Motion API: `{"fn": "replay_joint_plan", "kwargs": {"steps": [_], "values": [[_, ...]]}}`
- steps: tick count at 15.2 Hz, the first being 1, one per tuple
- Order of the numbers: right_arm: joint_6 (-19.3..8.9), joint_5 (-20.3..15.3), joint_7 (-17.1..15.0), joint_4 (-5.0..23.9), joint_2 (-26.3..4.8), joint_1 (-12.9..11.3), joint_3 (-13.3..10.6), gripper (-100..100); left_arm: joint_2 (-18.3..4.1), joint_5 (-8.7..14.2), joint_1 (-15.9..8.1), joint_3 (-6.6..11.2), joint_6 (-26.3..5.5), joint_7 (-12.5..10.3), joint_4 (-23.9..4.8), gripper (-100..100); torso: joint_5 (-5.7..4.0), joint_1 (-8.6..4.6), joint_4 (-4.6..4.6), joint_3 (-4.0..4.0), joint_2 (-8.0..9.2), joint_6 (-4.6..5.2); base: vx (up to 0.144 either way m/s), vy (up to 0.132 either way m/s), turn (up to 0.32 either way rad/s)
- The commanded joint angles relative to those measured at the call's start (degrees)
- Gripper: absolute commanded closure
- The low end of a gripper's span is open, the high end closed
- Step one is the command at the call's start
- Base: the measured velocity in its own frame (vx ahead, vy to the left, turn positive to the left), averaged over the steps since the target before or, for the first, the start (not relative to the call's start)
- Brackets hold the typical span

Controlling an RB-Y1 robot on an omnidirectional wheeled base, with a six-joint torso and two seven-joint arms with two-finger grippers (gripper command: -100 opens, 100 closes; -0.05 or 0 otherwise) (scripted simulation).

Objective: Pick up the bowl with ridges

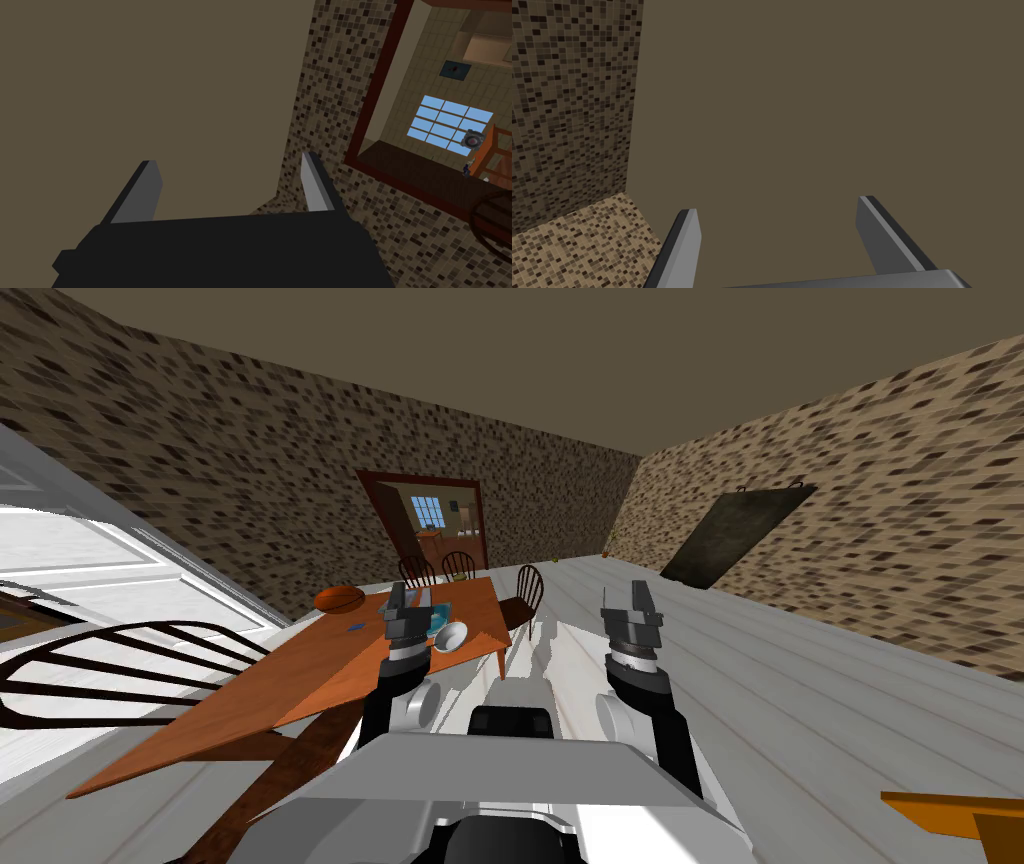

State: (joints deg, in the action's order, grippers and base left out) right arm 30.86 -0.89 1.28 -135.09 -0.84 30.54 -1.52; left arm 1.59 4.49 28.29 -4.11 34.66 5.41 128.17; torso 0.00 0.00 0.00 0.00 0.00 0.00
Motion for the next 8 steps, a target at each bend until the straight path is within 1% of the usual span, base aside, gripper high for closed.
{"fn": "replay_joint_plan", "kwargs": {"steps": [1, 2, 3, 5, 6, 8], "values": [[0.0, 0.0, 0.0, 0.0, 0.0, 0.0, 0.0, 0, -2.4, 0.2, 0.0, 0.2, -0.8, -0.1, -0.2, -100, 0.0, 0.0, 0.0, 0.0, 0.0, 0.0, -0.001, -0.001, -0.023], [0.0, 0.0, 0.0, 0.0, 0.0, 0.0, 0.0, 0, -3.7, 0.4, 0.0, 0.41, -1.5, -0.2, -0.4, -100, 0.0, 0.01, 0.0, 0.0, 0.0, 0.0, -0.001, 0.001, -0.047], [0.0, 0.0, 0.0, 0.0, 0.0, 0.0, 0.0, 0, -4.1, 0.4, 0.0, 0.41, -1.5, -0.2, -0.4, -100, 0.0, 0.02, 0.0, 0.0, 0.01, 0.01, -0.002, 0.002, -0.029], [0.0, 0.0, 0.0, 0.0, 0.0, 0.0, 0.0, 0, -7.1, 1.0, 0.1, 1.02, -3.8, -0.4, -1.0, -100, 0.01, 0.04, 0.0, 0.0, 0.01, 0.0, -0.002, 0.003, -0.049], [0.0, 0.0, 0.0, 0.0, 0.0, 0.0, 0.0, 0, -7.3, 1.0, 0.1, 1.02, -3.8, -0.4, -1.0, -100, 0.01, 0.05, 0.0, 0.0, 0.01, 0.01, -0.003, 0.005, -0.051], [0.0, 0.0, 0.0, 0.0, 0.0, 0.0, 0.0, 0, -10.2, 1.8, 0.2, 1.85, -6.8, -0.7, -1.8, -100, 0.01, 0.05, 0.0, 0.0, 0.01, 0.01, -0.002, 0.004, -0.069]]}}
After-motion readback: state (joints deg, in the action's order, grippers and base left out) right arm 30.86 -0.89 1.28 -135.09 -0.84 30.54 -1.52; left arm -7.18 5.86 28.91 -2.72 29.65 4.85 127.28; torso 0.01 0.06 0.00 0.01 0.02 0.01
